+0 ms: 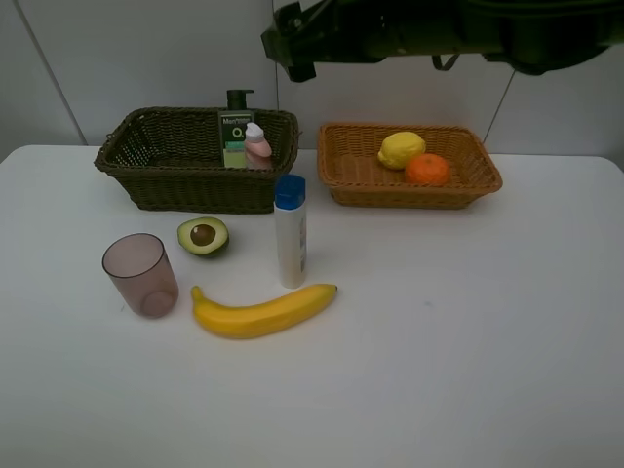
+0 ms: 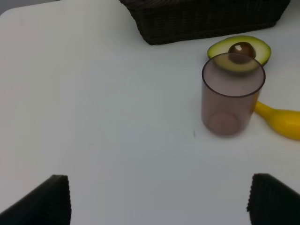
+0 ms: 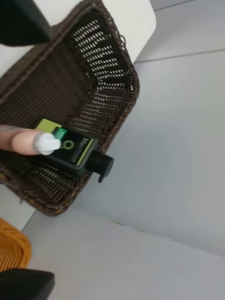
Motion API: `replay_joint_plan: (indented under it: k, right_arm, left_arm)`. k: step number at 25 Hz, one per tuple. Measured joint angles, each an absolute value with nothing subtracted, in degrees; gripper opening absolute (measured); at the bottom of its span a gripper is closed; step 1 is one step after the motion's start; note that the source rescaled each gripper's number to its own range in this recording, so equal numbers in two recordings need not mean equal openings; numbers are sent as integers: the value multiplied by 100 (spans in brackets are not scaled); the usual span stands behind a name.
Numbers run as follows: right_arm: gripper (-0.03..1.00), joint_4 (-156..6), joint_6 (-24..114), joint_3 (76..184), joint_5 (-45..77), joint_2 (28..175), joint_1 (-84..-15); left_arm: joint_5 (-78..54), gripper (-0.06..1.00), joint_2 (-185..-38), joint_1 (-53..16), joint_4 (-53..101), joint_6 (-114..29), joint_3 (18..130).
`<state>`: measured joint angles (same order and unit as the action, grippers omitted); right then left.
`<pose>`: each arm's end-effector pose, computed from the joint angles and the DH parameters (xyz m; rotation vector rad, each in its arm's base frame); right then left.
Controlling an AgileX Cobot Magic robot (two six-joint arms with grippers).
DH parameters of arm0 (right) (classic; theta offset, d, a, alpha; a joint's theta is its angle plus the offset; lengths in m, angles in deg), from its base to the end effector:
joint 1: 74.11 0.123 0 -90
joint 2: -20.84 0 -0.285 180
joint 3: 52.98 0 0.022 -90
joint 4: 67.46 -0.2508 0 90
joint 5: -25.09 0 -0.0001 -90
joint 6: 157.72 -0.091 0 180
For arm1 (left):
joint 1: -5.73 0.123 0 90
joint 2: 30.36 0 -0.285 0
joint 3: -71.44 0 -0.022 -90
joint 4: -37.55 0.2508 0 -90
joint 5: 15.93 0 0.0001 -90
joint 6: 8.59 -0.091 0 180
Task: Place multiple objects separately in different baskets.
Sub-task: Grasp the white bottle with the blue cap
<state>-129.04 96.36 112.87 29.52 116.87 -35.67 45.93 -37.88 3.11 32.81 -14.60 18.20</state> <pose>0.2852 0.2186 0.3123 -0.7726 1.7279 0.2446 0.0017 -0.0067 0.2531 0.1618 2.1316 -0.0662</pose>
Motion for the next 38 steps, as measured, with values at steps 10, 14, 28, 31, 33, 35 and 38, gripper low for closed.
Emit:
replay_joint_plan:
  k: [10, 14, 28, 31, 33, 35, 38]
  right_arm:
    - [100, -12177, 9636, 9565, 2829, 10126, -3567]
    - [100, -12250, 9636, 9207, 2660, 9717, -3567]
    - [100, -8539, 4581, 9000, 130, 8398, -4689]
    - [100, -7837, 3632, 9000, -497, 8007, -4922]
    - [100, -7571, 3414, 9000, -871, 7667, -5061]
    - [100, -7300, 3317, 9000, -1287, 7354, -5250]
    - [100, -6967, 3078, 9000, -1833, 6918, -5605]
  left_arm:
    - [4593, 100, -3788, 311, 3281, -1460, 1820]
    - [4593, 100, -3788, 311, 3281, -1460, 1820]
    - [4593, 100, -3788, 311, 3281, -1460, 1820]
    - [4593, 100, -3788, 311, 3281, -1460, 1820]
    - [4593, 100, -3788, 311, 3281, -1460, 1820]
    - [4593, 100, -3788, 311, 3281, -1460, 1820]
    - [4593, 100, -3788, 311, 3281, -1460, 1820]
